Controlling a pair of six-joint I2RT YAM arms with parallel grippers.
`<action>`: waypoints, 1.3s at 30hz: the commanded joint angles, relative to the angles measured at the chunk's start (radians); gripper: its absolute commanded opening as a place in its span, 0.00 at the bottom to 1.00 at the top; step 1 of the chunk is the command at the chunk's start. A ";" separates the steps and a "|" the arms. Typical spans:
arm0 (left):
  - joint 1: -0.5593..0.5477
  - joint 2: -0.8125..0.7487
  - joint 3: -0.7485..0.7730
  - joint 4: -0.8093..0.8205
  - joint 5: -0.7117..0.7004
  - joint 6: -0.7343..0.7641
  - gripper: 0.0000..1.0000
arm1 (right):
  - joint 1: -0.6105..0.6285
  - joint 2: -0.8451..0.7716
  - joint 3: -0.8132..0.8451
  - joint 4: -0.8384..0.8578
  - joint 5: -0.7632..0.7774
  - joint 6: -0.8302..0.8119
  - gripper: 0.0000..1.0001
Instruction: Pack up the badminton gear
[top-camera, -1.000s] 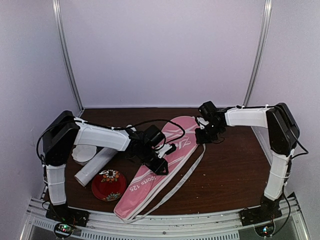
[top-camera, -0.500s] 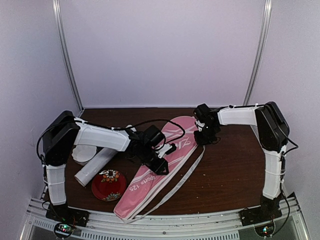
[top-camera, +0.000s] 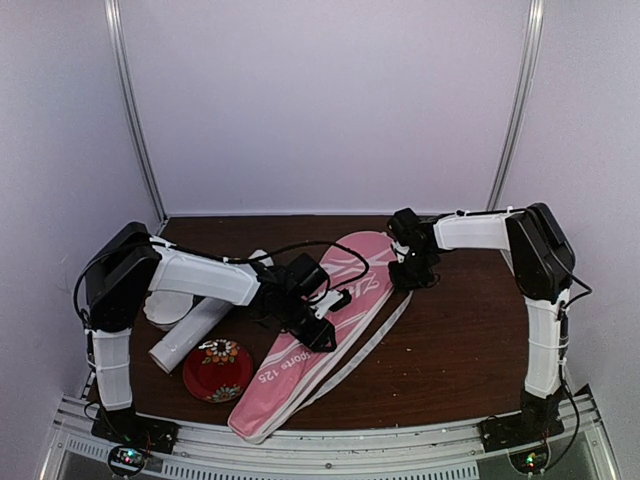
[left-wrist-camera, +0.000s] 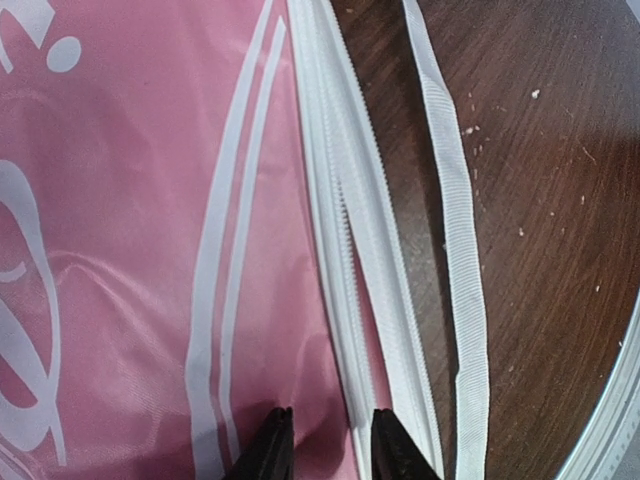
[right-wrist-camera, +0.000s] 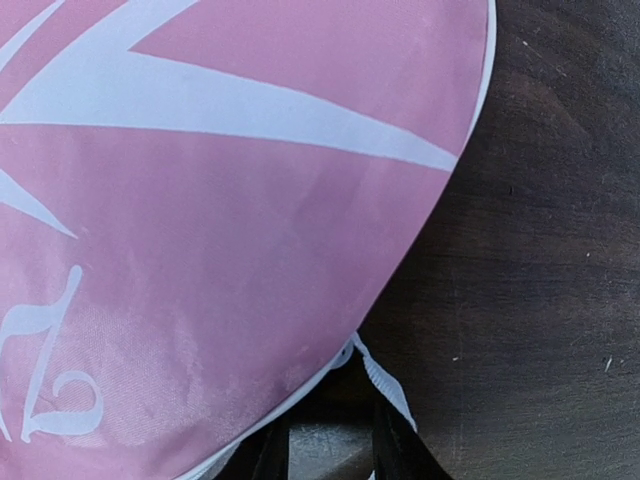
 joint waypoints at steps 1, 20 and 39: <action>0.002 -0.014 -0.010 0.027 0.011 0.000 0.29 | 0.002 -0.021 0.006 0.053 -0.017 -0.019 0.32; 0.002 -0.040 -0.035 0.004 0.011 0.005 0.30 | -0.050 -0.132 -0.204 0.107 -0.012 0.022 0.26; 0.002 -0.011 -0.014 0.001 0.015 0.009 0.30 | -0.033 -0.148 -0.208 0.303 -0.096 0.107 0.28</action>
